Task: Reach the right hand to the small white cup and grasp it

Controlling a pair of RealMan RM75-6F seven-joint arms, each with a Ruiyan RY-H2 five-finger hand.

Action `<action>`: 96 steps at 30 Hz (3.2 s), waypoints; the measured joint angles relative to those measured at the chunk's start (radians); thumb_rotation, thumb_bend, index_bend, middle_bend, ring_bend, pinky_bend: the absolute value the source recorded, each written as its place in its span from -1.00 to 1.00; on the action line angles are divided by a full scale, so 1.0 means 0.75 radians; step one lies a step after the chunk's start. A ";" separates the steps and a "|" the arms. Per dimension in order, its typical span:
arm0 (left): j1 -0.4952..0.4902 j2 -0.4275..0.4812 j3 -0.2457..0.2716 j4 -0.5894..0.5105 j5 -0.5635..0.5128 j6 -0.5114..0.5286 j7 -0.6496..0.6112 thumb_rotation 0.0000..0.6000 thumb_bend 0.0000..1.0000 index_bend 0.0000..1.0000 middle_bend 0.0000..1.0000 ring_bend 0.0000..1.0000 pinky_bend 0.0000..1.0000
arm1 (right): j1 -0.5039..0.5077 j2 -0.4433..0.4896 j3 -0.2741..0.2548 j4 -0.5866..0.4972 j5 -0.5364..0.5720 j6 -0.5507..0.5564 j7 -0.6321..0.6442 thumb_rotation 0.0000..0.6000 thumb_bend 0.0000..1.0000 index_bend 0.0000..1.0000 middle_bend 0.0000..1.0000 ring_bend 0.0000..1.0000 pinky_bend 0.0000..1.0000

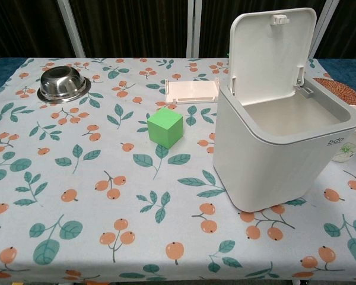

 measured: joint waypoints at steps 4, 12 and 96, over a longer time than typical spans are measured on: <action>0.000 0.005 0.002 0.000 0.007 0.004 -0.003 1.00 -0.94 -0.67 -0.68 -0.82 -0.62 | 0.006 -0.005 0.001 -0.003 0.007 -0.013 -0.003 1.00 -0.76 -1.00 -1.00 -1.00 -1.00; 0.001 0.012 0.009 -0.009 0.020 0.003 -0.005 1.00 -0.94 -0.67 -0.68 -0.83 -0.62 | 0.027 -0.004 0.008 -0.012 0.021 -0.047 -0.018 1.00 -0.76 -1.00 -1.00 -1.00 -1.00; 0.001 -0.015 0.025 0.045 0.007 -0.027 -0.053 1.00 -0.94 -0.67 -0.68 -0.82 -0.62 | 0.404 0.136 0.064 -0.486 0.011 -0.233 -0.195 1.00 -0.39 -0.25 -0.22 -0.35 0.08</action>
